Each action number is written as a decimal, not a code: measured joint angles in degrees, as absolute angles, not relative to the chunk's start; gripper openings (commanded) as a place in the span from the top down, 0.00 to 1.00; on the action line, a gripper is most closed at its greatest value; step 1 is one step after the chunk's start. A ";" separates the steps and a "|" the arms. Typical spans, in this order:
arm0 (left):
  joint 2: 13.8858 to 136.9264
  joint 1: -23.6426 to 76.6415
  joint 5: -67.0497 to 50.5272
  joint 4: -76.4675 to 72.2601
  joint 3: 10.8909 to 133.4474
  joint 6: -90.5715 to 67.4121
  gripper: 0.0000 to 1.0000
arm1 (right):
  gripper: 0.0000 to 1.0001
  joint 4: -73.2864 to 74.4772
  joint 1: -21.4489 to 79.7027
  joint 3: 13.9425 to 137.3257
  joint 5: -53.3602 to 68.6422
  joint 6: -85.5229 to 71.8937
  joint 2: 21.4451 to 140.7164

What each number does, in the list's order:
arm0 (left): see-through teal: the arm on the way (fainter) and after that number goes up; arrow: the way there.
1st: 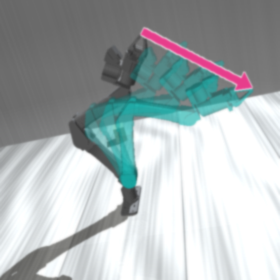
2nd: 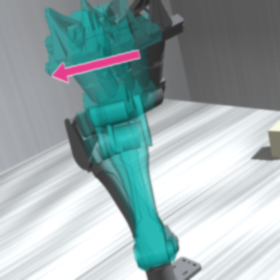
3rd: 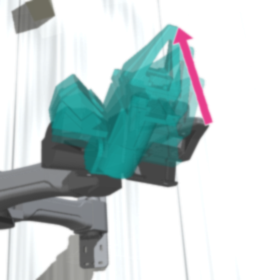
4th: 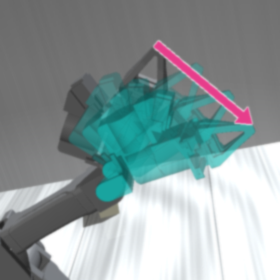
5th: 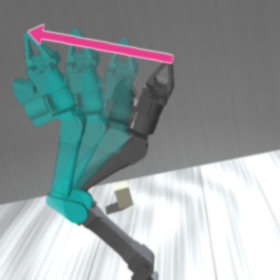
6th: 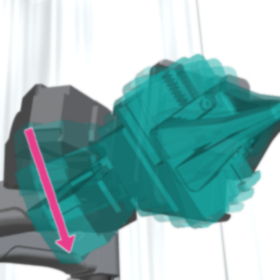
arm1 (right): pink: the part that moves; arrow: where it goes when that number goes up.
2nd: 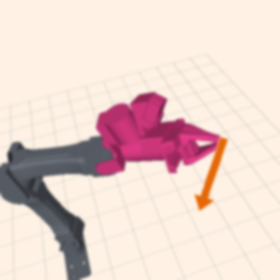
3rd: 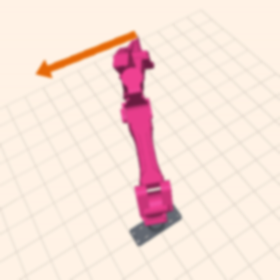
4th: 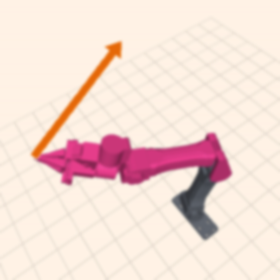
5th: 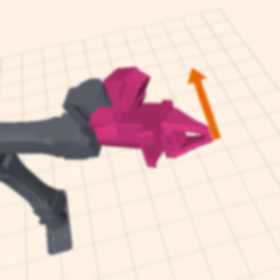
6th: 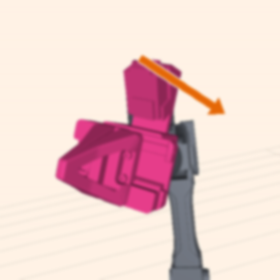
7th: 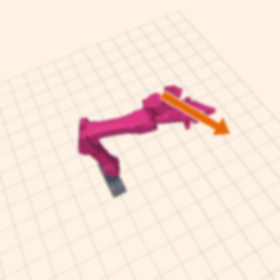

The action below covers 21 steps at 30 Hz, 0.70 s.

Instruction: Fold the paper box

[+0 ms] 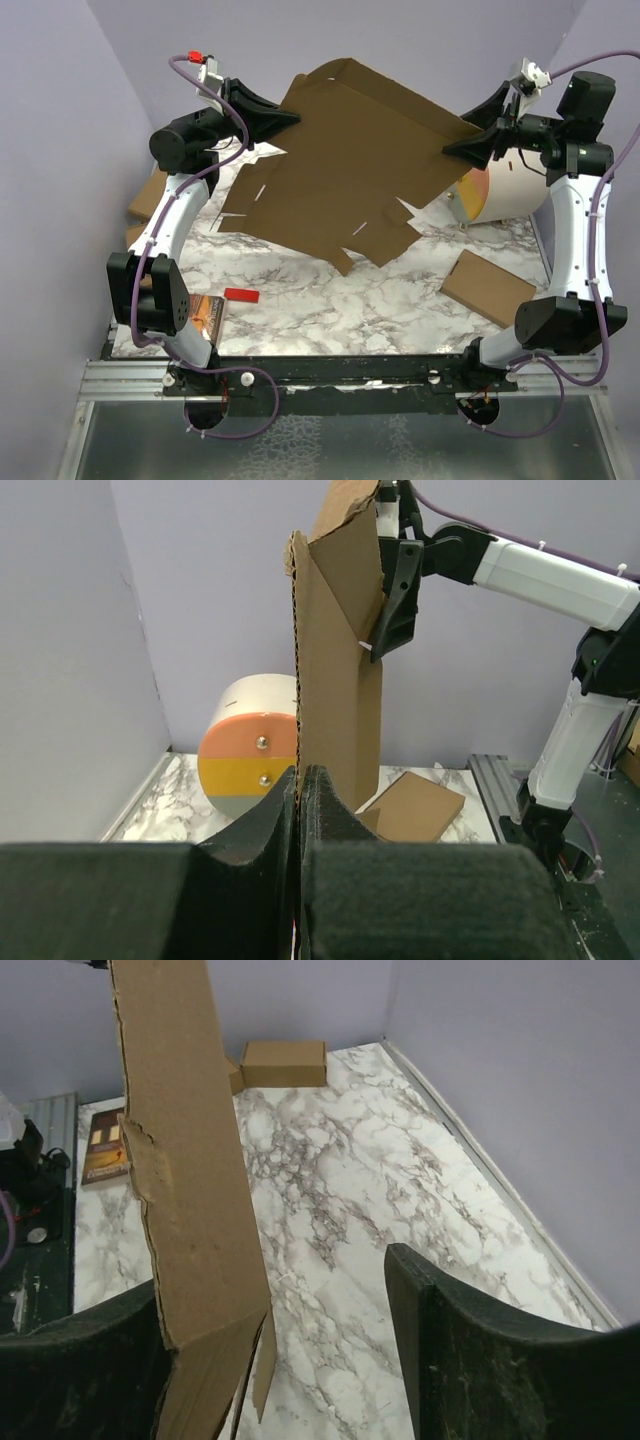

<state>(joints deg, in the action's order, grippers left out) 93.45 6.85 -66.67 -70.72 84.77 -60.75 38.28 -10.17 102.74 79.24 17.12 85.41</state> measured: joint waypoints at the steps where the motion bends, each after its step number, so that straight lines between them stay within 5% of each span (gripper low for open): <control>1: 93.45 6.85 -66.67 -70.78 84.77 -60.84 1.00 | 0.40 37.76 -10.20 102.21 80.09 16.93 85.41; 9: 93.45 6.85 -66.67 -71.26 84.77 -61.65 1.00 | 0.62 35.55 -10.20 99.48 83.64 15.55 85.19; 21: 93.45 6.85 -66.67 -71.99 84.77 -63.33 1.00 | 0.76 30.81 -10.07 96.97 85.91 12.12 83.70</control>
